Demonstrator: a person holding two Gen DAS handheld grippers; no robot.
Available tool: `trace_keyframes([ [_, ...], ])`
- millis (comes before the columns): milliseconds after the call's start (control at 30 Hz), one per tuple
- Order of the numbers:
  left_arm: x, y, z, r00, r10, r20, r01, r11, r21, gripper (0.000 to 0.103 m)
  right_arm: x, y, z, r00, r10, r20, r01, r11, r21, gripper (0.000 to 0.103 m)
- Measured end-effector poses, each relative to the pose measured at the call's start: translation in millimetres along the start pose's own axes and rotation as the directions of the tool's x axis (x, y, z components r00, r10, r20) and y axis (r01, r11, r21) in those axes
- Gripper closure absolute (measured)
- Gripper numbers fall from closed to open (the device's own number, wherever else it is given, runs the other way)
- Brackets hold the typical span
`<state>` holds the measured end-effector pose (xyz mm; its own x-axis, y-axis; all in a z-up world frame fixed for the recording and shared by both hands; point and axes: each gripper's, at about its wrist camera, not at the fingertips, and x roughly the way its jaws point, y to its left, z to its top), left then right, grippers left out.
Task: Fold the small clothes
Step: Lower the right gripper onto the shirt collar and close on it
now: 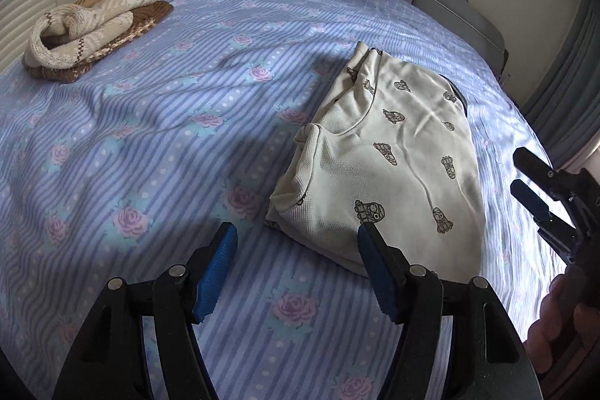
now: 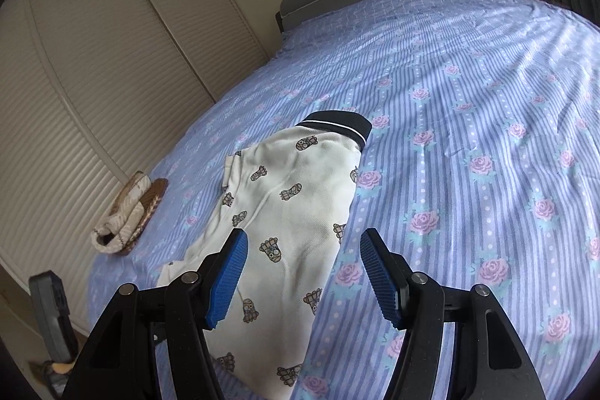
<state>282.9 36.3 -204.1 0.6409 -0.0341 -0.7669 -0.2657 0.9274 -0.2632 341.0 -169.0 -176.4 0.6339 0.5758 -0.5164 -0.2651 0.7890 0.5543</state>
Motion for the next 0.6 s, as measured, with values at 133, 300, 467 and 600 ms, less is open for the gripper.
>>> trace_keyframes([
  [133,3,0,-2,1.000,-0.001,0.006,0.002,0.997,-0.072,0.035,12,-5,17,0.996,0.049,-0.077,-0.048,0.999,0.018,0.039],
  [300,5,6,-4,0.999,-0.038,0.010,0.039,0.981,-0.192,0.035,39,-16,42,0.983,0.055,-0.176,-0.053,0.998,0.018,0.039],
  [467,6,6,-7,0.997,-0.065,0.035,0.072,0.965,-0.254,0.034,68,-33,61,0.966,0.057,-0.251,-0.045,0.997,0.055,0.039],
  [600,6,8,-9,0.994,-0.094,0.051,0.105,0.949,-0.299,0.032,88,-46,68,0.955,0.094,-0.281,-0.068,0.993,0.101,0.039],
])
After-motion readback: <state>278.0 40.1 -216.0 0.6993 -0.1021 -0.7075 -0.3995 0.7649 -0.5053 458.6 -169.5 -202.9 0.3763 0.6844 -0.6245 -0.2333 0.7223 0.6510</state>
